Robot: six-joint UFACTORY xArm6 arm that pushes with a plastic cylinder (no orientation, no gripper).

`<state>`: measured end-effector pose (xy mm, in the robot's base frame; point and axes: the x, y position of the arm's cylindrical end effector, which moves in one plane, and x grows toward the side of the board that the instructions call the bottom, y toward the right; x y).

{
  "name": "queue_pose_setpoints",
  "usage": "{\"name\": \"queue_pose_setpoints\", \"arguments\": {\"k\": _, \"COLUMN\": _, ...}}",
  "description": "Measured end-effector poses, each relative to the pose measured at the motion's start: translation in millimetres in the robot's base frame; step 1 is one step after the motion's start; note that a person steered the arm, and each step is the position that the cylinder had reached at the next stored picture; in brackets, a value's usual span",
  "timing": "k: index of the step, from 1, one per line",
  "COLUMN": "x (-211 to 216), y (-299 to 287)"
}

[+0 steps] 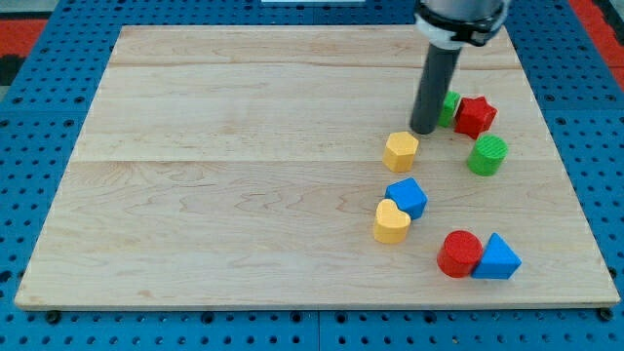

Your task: Push the red star slightly towards the top of the board

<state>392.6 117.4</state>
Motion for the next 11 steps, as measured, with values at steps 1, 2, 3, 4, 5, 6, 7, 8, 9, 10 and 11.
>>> {"name": "queue_pose_setpoints", "arguments": {"k": 1, "x": -18, "y": 0}}
{"name": "queue_pose_setpoints", "arguments": {"k": 2, "x": -1, "y": 3}}
{"name": "queue_pose_setpoints", "arguments": {"k": 3, "x": 8, "y": 16}}
{"name": "queue_pose_setpoints", "arguments": {"k": 4, "x": 8, "y": 51}}
{"name": "queue_pose_setpoints", "arguments": {"k": 5, "x": 8, "y": 64}}
{"name": "queue_pose_setpoints", "arguments": {"k": 6, "x": 8, "y": 74}}
{"name": "queue_pose_setpoints", "arguments": {"k": 7, "x": 8, "y": 107}}
{"name": "queue_pose_setpoints", "arguments": {"k": 8, "x": 8, "y": 143}}
{"name": "queue_pose_setpoints", "arguments": {"k": 9, "x": 8, "y": 150}}
{"name": "queue_pose_setpoints", "arguments": {"k": 10, "x": 7, "y": 123}}
{"name": "queue_pose_setpoints", "arguments": {"k": 11, "x": 2, "y": 104}}
